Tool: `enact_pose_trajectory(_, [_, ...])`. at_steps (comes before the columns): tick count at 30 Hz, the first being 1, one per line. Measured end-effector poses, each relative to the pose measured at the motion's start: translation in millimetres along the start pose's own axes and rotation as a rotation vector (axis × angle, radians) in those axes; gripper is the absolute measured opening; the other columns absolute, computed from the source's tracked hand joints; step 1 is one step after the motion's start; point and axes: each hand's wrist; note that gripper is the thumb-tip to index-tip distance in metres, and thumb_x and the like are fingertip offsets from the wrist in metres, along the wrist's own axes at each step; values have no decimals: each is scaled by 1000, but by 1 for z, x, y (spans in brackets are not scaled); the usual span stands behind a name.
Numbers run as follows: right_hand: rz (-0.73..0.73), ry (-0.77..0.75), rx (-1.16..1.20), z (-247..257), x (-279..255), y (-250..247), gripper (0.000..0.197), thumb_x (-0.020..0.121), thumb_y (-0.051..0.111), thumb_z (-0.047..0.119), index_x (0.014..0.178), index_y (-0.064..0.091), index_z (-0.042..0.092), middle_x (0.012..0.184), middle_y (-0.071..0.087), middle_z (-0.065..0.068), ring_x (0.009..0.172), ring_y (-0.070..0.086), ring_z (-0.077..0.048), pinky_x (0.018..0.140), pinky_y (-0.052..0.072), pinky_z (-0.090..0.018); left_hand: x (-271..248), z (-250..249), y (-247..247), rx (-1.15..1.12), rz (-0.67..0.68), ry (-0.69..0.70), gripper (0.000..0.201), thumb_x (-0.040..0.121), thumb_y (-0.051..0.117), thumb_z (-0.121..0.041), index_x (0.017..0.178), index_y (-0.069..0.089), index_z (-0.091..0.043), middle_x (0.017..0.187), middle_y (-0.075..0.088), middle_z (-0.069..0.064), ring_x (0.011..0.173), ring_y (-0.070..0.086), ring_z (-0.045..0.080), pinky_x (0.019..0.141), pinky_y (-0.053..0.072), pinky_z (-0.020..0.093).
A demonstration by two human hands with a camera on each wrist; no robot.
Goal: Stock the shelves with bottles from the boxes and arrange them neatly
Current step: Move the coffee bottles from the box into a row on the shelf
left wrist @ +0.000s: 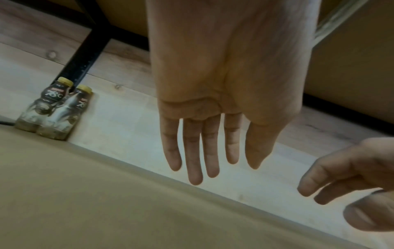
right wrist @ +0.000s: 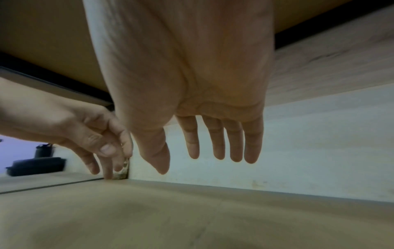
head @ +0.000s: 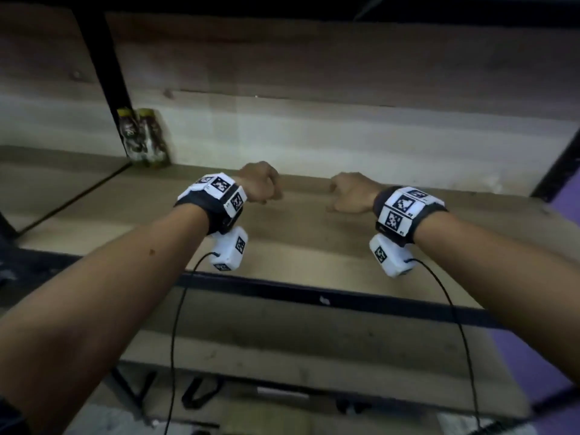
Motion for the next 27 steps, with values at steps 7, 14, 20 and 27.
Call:
enact_pose_trajectory(7, [-5, -31, 165, -4, -84, 18, 22, 90, 67, 28, 104, 70, 12, 96, 69, -3, 87, 64, -21, 73, 45, -26, -77, -40, 48, -206, 147, 44, 15, 91, 64, -14, 94, 67, 1, 72, 70, 13, 60, 66, 23, 57, 57, 30])
enact_pose_trajectory(14, [7, 11, 467, 30, -147, 86, 12, 89, 64, 17, 84, 67, 7, 63, 71, -1, 55, 70, -16, 53, 57, -30, -140, 0, 94, -343, 430, 109, 15, 92, 64, -15, 95, 65, -1, 72, 68, 11, 59, 68, 19, 55, 56, 29])
enact_pose_trajectory(20, [160, 145, 631, 64, -176, 199, 9, 87, 66, 14, 81, 72, 9, 71, 72, 1, 64, 70, -14, 59, 55, -28, -183, 96, 171, -322, 607, -41, 12, 93, 62, -16, 95, 68, -6, 85, 69, 14, 70, 66, 19, 62, 55, 31])
enact_pose_trajectory(27, [603, 328, 712, 82, -218, 384, 16, 93, 61, 8, 78, 65, 11, 80, 63, -1, 62, 54, 0, 59, 41, -16, -253, 208, 299, -244, 801, -301, 20, 95, 58, -13, 98, 70, 3, 78, 60, -2, 63, 51, 8, 48, 40, 10])
Point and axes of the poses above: each hand's wrist, its own x-axis towards the middle knuckle, its own y-axis out of the palm, z = x × y
